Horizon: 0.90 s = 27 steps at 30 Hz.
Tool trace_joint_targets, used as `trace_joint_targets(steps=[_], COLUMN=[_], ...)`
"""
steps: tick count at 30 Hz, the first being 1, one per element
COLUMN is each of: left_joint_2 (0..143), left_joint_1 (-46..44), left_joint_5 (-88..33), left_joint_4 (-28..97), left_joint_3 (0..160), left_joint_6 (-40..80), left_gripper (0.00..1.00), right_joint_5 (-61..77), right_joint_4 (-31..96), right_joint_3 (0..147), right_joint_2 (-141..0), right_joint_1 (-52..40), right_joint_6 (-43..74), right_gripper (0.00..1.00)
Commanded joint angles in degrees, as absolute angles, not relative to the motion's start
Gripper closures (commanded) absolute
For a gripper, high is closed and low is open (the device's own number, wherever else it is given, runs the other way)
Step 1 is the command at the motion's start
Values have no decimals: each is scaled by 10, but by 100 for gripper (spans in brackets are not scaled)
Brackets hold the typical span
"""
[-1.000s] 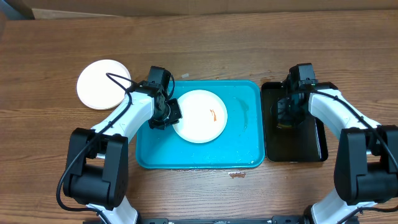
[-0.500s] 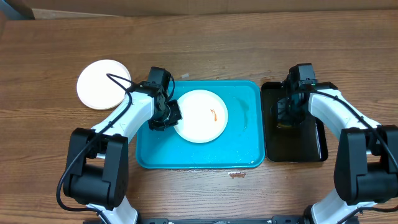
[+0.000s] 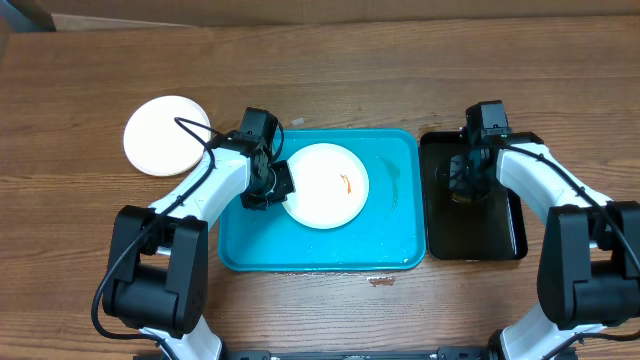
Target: Clean dirty plates on tray and stack at the side
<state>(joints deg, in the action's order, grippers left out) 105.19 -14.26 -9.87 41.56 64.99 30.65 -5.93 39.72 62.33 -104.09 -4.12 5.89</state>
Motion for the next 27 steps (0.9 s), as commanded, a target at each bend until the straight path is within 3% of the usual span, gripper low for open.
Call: trace_joint_targets(steps=[1,8,17,27], left_joint_2=[1060,1060,1060,1060], left_joint_1=[-147,-147,-147,-147], left_joint_5=[-101,-101,-101,-101], left_joint_4=[413,412,411,405], left_joint_3=[658,658,658,658], left_joint_6=[296,296,295,295], left_gripper=[88,87,77,73], right_joint_5=[-69,-119,-105,-79], right_joint_4=[393,510,531,567], right_joint_3=[620,697,713,731], right_joint_2=[-1039,-1019,-965,-964], right_joint_1=[-41,-40,-41,-41], right_joint_6=[78,133,111,112], right_gripper=[96,96,96,96])
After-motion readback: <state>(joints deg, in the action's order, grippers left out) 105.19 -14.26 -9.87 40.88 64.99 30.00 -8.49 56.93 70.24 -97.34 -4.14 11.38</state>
